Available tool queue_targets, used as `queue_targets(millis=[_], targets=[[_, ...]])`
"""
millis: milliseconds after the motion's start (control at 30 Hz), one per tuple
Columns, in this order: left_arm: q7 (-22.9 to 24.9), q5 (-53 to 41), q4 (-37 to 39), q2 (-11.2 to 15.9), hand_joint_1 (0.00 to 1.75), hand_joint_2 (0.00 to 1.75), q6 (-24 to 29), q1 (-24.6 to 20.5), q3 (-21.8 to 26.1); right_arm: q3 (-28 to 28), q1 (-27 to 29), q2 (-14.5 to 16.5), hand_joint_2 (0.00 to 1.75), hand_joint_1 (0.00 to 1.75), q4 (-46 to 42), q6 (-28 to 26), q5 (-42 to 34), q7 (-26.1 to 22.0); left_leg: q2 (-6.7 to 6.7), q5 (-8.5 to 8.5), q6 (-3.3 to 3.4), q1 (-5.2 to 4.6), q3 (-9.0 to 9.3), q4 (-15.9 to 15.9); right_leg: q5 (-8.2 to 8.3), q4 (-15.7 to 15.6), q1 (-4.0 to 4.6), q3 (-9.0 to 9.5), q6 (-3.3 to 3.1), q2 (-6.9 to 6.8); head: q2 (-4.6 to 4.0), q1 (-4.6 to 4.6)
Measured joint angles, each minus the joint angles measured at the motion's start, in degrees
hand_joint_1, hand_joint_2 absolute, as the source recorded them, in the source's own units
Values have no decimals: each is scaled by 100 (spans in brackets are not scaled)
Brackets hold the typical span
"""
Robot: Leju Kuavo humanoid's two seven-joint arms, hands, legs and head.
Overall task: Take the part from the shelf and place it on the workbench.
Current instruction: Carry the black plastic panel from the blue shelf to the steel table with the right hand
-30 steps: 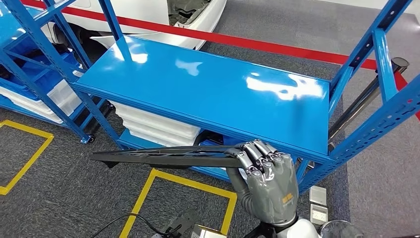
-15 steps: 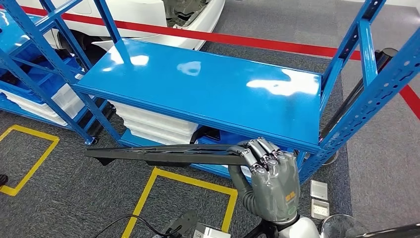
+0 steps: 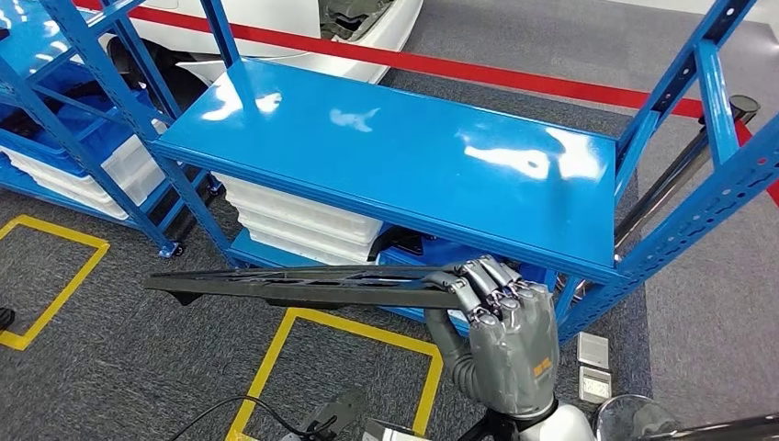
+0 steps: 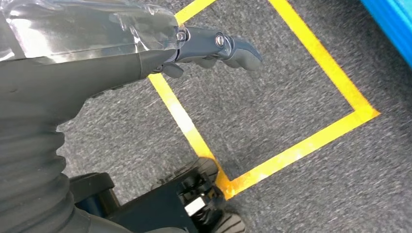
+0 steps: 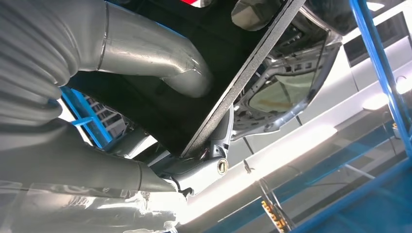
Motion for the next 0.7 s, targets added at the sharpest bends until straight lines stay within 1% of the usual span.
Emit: queue_targets(millis=[33, 67, 100, 133, 167, 200, 233, 267, 300, 333, 367, 400, 433, 467, 500, 533, 567, 600, 633, 667, 700], targets=[[0, 1, 0, 0, 0, 175, 1, 4, 0, 0, 1, -1, 175, 175, 1, 15, 13, 10, 2, 18, 1, -7, -29, 4, -35, 164, 1, -41, -3, 0, 0, 1], [0, 2, 0, 0, 0, 175, 2, 5, 0, 0, 1, -2, 175, 175, 2, 31, 21, 21, 1, 34, -2, -13, -50, 7, 43, 92, 3, 34, -19, 0, 0, 2], [0, 3, 0, 0, 0, 175, 3, 5, 0, 0, 0, -1, 175, 175, 2, 45, 27, 30, -2, 46, -8, -19, -60, 8, 210, -203, 8, 220, -47, 0, 0, 2], [-1, 3, 0, -1, 0, 175, 3, 3, 0, 0, -3, -1, 175, 175, 2, 54, 31, 36, -4, 55, -15, -23, -62, 9, 396, -633, 16, 465, -84, 2, 0, 3], [-2, 4, 0, -1, 0, 175, 4, 0, 0, 0, -7, 1, 175, 175, 2, 59, 33, 38, -6, 65, -32, -34, -72, 15, 532, -1040, 31, 681, -111, 4, 0, 0], [-3, 5, 0, -2, 0, 175, 7, -4, 0, 0, -13, 3, 175, 175, 2, 61, 34, 40, -6, 80, -57, -37, -86, 20, 610, -1330, 47, 823, -129, 8, 0, 1], [-4, 5, 0, -3, 0, 175, 9, -5, 0, 0, -18, 4, 175, 175, 2, 64, 36, 41, -4, 98, -88, -36, -104, 21, 632, -1482, 64, 882, -139, 13, 0, -4], [-5, 6, 0, -4, 0, 175, 11, -6, 0, 0, -21, 5, 175, 175, 2, 72, 37, 45, -2, 119, -124, -32, -120, 15, 631, -1519, 79, 880, -143, 18, 0, -5], [-6, 6, 0, -4, 0, 175, 13, -5, 0, 0, -23, 5, 175, 175, 2, 86, 43, 50, 0, 137, -160, -28, -128, 4, 654, -1543, 74, 873, -166, 20, 0, -5], [-7, 6, 0, -5, 0, 175, 12, -4, 0, 0, -24, 7, 175, 175, 2, 106, 51, 58, -3, 120, -192, -26, -131, 19, 688, -1573, 61, 871, -194, 13, 0, -7], [-7, 6, 0, -5, 0, 175, 12, -5, 0, 0, -26, 12, 175, 175, 2, 131, 62, 68, -7, 42, -222, -25, -159, 99, 724, -1606, 43, 869, -226, 2, 0, -14], [-7, 7, 0, -5, 0, 175, 11, -7, 0, 0, -29, 17, 175, 175, 2, 158, 73, 77, -11, -106, -248, -23, -231, 293, 757, -1637, 24, 863, -256, -13, 0, -29], [-7, 7, 1, -4, 0, 175, 9, -6, 0, 0, -31, 22, 175, 175, 3, 182, 79, 84, -13, -308, -269, -12, -343, 598, 776, -1645, 21, 851, -274, -30, 0, -43], [-7, 7, 1, -4, 0, 175, 6, -3, 0, 0, -32, 26, 175, 175, 3, 204, 86, 89, -13, -517, -288, -6, -488, 971, 785, -1640, 23, 831, -290, -43, 0, -57], [-7, 8, 1, -4, 0, 175, 2, 1, 0, 0, -31, 27, 175, 175, 4, 224, 90, 92, -12, -672, -305, -2, -616, 1319, 791, -1630, 27, 812, -296, -56, 0, -62], [-7, 8, 1, -4, 0, 175, -1, 5, 0, 0, -31, 27, 175, 175, 7, 240, 93, 92, -12, -733, -314, 0, -674, 1522, 795, -1614, 29, 792, -299, -66, 0, -62], [-7, 8, 1, -4, 0, 175, -3, 8, 0, 0, -30, 27, 175, 175, 8, 252, 96, 93, -11, -688, -317, 2, -629, 1515, 798, -1594, 30, 773, -299, -73, 0, -63], [-7, 8, 1, -3, 0, 175, -3, 9, 0, 0, -30, 27, 175, 175, 10, 259, 96, 93, -8, -548, -311, 4, -472, 1274, 797, -1571, 29, 759, -296, -77, 0, -64], [-7, 8, 2, -2, 0, 175, -3, 6, 0, 0, -30, 27, 175, 175, 11, 263, 96, 93, 0, -370, -299, 7, -244, 875, 792, -1548, 28, 751, -288, -78, 0, -64], [-7, 8, 2, -1, 0, 175, -3, 1, 0, 0, -31, 27, 175, 175, 11, 263, 96, 93, 12, -242, -282, 2, -38, 490, 787, -1527, 38, 740, -271, -79, 0, -63], [-7, 8, 2, -1, 0, 175, -3, -4, 0, 0, -32, 27, 175, 175, 11, 263, 96, 93, 19, -155, -258, -5, 100, 196, 784, -1505, 50, 726, -245, -79, 0, -63]])
